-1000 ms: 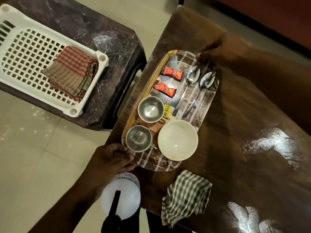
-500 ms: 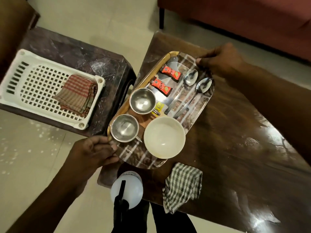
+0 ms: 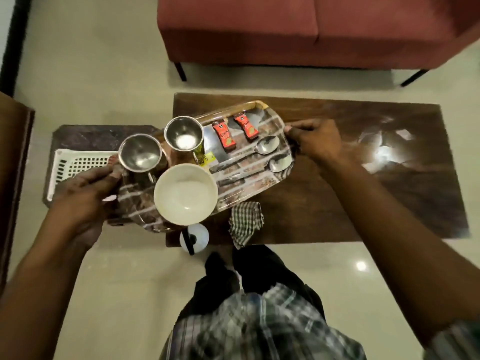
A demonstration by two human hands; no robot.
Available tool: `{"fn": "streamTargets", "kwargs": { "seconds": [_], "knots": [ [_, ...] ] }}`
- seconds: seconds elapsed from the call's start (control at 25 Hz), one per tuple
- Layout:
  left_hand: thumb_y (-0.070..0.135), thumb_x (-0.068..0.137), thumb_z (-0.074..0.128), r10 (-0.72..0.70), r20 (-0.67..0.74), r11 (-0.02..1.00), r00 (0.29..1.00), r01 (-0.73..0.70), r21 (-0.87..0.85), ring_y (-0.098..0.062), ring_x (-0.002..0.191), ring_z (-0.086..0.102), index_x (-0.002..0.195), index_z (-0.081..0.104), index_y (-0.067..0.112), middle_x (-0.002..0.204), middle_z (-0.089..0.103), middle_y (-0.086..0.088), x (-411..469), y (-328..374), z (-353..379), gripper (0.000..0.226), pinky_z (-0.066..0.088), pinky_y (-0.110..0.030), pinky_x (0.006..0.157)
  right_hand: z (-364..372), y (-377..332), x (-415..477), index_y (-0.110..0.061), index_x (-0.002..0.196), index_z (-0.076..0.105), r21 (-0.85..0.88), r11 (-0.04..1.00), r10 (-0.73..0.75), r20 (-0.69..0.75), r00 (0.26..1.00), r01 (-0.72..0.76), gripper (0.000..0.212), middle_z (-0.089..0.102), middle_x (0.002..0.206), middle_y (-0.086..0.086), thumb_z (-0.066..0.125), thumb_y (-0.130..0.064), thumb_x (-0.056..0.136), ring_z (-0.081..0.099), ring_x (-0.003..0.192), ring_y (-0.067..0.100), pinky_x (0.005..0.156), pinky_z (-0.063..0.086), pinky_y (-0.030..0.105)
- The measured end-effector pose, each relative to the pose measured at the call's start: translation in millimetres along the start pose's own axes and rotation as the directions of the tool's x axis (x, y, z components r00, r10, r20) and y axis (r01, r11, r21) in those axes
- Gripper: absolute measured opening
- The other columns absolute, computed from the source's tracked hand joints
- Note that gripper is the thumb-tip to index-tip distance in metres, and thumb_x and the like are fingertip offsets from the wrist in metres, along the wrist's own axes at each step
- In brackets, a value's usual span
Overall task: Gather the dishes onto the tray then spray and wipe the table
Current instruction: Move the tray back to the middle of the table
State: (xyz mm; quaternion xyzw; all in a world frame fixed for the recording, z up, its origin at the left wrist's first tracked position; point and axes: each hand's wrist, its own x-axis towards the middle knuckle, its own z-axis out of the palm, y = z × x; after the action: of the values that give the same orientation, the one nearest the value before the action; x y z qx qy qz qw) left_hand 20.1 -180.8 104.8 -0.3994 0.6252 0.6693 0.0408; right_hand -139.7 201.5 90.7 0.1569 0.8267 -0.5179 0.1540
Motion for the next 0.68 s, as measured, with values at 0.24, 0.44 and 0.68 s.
{"fn": "streamTargets", "kwargs": {
  "seconds": [0.24, 0.44, 0.68],
  "knots": [
    [0.009, 0.103, 0.066, 0.087, 0.14, 0.995, 0.986, -0.093, 0.037, -0.007, 0.066, 0.073, 0.113, 0.077, 0.009, 0.082, 0.08, 0.001, -51, 32, 29, 0.015, 0.058, -0.02, 0.055, -78, 29, -90, -0.007, 0.111, 0.083, 0.206, 0.979, 0.015, -0.141, 0.99, 0.015, 0.016, 0.083, 0.094, 0.009, 0.076, -0.016, 0.1, 0.079, 0.085, 0.022, 0.072, 0.064, 0.03],
    [0.009, 0.102, 0.067, 0.079, 0.225, 0.994, 0.971, -0.094, 0.055, -0.008, 0.06, 0.074, 0.096, 0.079, 0.015, 0.073, 0.082, 0.002, -78, 30, 75, 0.015, 0.058, -0.021, 0.051, -130, 54, -131, -0.003, 0.112, 0.081, 0.307, 0.952, 0.08, -0.232, 0.969, -0.005, 0.017, 0.081, 0.094, 0.011, 0.077, -0.012, 0.098, 0.075, 0.075, 0.015, 0.06, 0.06, 0.019],
    [0.013, 0.101, 0.069, 0.049, 0.215, 0.99, 0.975, -0.076, 0.118, -0.022, 0.086, 0.074, 0.117, 0.079, 0.008, 0.106, 0.08, -0.014, -98, 17, 145, 0.02, 0.059, -0.035, 0.076, -194, 94, -131, -0.001, 0.115, 0.079, 0.382, 0.924, 0.133, -0.235, 0.963, -0.034, 0.019, 0.082, 0.099, 0.015, 0.075, -0.009, 0.098, 0.078, 0.083, 0.022, 0.073, 0.067, 0.027]
  ]
}}
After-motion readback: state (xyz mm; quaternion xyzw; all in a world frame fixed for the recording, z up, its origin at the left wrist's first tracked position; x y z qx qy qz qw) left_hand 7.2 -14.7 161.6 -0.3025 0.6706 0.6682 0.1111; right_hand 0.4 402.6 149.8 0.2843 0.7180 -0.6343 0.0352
